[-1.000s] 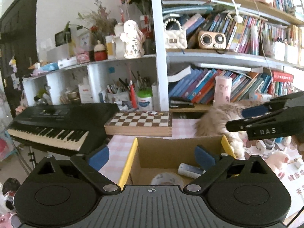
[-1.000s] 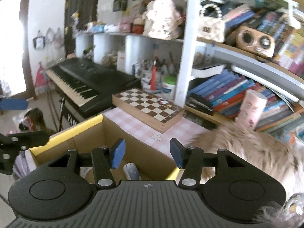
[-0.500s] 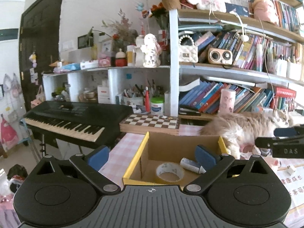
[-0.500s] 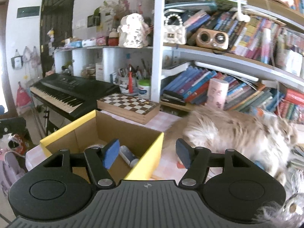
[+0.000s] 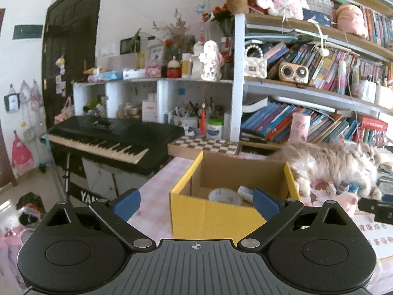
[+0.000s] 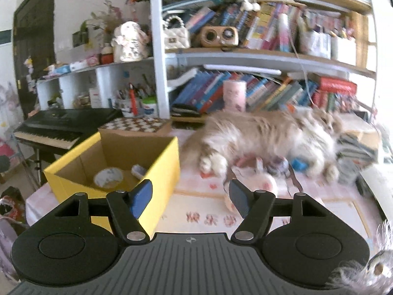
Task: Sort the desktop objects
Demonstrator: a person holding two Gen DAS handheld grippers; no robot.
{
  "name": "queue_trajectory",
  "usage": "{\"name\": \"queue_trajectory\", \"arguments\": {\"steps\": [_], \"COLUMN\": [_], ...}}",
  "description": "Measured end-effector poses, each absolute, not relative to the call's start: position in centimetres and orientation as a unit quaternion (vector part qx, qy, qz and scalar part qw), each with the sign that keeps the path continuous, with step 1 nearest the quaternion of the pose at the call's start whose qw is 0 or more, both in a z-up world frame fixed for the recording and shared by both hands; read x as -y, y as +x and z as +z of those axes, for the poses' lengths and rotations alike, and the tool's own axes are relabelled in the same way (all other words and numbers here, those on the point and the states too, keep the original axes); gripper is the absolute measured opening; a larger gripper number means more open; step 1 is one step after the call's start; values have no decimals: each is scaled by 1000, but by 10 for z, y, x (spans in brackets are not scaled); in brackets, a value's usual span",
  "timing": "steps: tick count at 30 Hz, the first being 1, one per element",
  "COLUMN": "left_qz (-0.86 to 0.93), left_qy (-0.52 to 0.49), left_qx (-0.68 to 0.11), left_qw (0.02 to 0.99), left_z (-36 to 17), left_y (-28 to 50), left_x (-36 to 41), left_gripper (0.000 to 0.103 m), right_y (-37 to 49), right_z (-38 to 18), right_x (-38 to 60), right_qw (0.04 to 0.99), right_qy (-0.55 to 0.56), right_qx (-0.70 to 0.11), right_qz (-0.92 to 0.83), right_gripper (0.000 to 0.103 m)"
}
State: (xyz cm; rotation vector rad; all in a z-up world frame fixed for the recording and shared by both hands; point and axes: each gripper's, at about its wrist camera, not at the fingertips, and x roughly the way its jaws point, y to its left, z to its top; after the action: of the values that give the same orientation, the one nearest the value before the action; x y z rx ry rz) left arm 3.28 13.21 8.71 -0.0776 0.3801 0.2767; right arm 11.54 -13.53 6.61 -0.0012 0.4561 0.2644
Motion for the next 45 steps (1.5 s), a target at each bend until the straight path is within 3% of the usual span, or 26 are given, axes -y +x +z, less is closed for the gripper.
{"name": "queue_trajectory", "arguments": {"steps": [19, 32, 45], "left_qz": [153, 147, 112], "left_qy": [-50, -46, -35], "left_qx": [-238, -268, -285], "left_qw": [958, 951, 951], "left_z": [42, 21, 17], "left_y": [-9, -25, -26], "left_x": [-113, -90, -77], "left_gripper": [100, 100, 100], "right_y": [56, 34, 25], "right_z": [16, 5, -3], "right_x": [127, 116, 124], "right_qw": [950, 937, 931], "right_qy": [-45, -90, -89], "right_qx": [-281, -289, -314], "right_qz": [131, 176, 166], "right_gripper": [71, 80, 81]}}
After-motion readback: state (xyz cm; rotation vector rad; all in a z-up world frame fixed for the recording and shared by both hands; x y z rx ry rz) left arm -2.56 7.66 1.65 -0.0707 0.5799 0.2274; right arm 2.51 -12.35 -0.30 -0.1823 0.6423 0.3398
